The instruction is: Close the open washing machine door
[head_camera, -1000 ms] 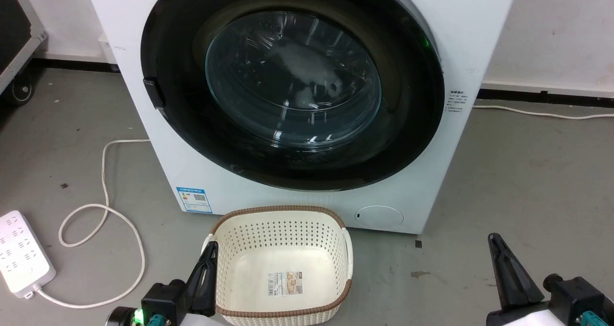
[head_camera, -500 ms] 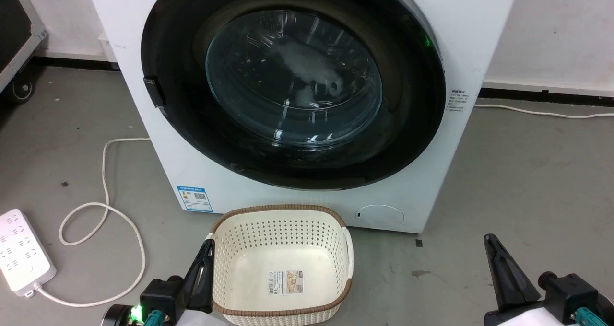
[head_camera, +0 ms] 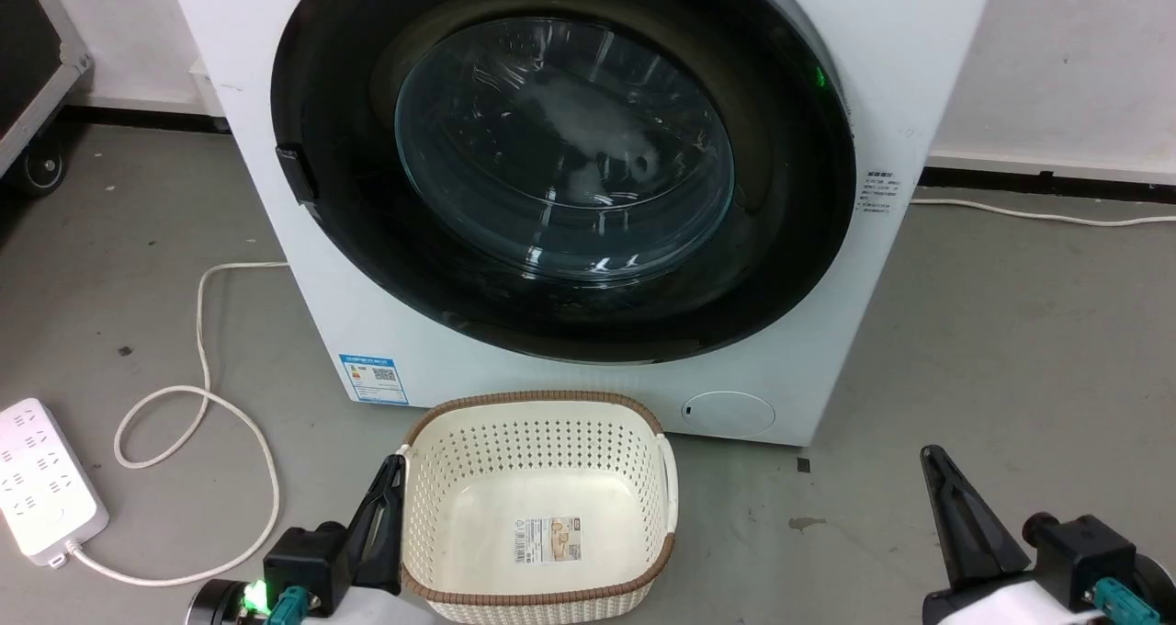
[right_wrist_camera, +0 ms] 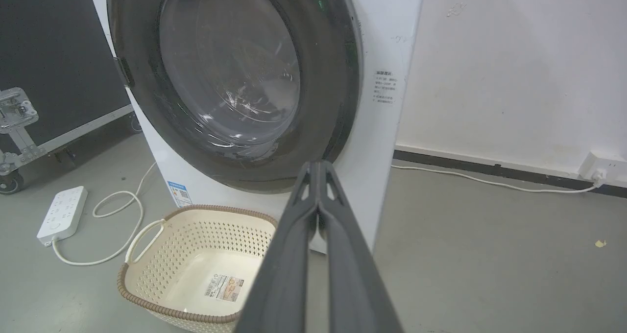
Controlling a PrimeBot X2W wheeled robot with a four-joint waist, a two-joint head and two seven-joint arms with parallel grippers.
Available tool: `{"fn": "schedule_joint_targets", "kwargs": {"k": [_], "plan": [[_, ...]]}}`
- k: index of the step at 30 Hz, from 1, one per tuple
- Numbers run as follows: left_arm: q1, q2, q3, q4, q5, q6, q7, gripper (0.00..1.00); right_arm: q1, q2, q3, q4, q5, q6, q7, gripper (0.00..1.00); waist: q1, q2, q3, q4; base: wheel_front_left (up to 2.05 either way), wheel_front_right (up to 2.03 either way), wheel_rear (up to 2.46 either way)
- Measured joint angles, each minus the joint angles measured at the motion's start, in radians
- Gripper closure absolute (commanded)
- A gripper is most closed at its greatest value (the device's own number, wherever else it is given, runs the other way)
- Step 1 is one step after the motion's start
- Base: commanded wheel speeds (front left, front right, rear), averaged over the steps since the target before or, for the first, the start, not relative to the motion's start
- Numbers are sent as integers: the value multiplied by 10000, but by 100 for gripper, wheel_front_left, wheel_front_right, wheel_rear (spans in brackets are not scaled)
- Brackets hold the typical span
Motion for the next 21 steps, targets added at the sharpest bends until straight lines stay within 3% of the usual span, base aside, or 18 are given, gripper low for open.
{"fn": "schedule_joint_targets", "kwargs": {"k": [21], "plan": [[-51,-6,150,-267,165,169,514,100,-175,2,86,-144,-201,0,550,100,0,0,53,39,0,0,0]]}}
